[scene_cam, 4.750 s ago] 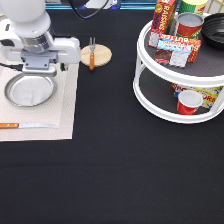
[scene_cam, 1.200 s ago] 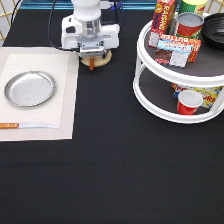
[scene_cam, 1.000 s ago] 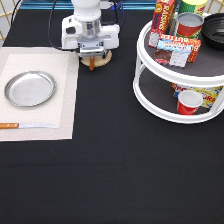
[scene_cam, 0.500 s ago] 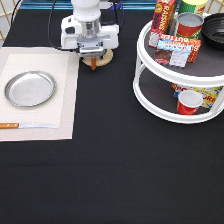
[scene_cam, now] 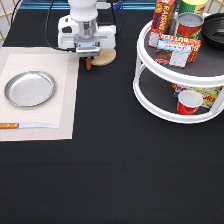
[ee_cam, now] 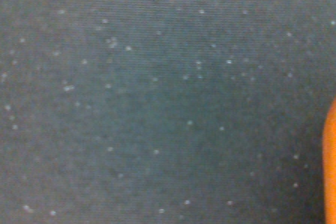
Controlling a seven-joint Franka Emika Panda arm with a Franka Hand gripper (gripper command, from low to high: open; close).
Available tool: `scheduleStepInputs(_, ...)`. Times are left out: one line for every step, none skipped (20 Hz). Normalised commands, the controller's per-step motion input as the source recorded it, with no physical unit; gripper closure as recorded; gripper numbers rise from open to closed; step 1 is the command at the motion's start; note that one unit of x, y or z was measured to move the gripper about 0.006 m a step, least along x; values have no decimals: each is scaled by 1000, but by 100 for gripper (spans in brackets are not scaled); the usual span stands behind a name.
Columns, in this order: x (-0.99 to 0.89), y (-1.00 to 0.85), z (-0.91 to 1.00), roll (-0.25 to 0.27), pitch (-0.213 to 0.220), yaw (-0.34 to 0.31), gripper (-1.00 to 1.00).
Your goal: Arrange plate and fork
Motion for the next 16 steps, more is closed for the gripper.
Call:
scheduleStepInputs(0, -91, 866, 0, 0, -8, 100)
scheduleStepInputs(0, -189, 1000, 12, 0, 0, 100)
scheduleStepInputs(0, -311, 1000, 29, 0, 0, 100)
scheduleStepInputs(0, -346, 963, 33, 0, 0, 100)
scheduleStepInputs(0, -446, 877, 31, 0, 0, 100)
scheduleStepInputs(57, -454, 746, 14, 0, 0, 100)
scheduleStepInputs(169, -454, 674, 0, 0, -5, 100)
scheduleStepInputs(263, -431, 600, 0, 0, -10, 100)
scheduleStepInputs(260, -423, 497, 0, 7, -18, 100)
scheduleStepInputs(326, -451, 389, 0, 32, -26, 100)
scheduleStepInputs(366, -511, 303, 0, 49, -50, 100)
scheduleStepInputs(326, -543, 263, 0, 50, -96, 100)
scheduleStepInputs(280, -491, 251, 0, 55, -129, 100)
scheduleStepInputs(269, -460, 243, -5, 52, -147, 100)
scheduleStepInputs(260, -409, 223, -15, 47, -170, 100)
scheduleStepInputs(254, -386, 194, -16, 39, -181, 100)
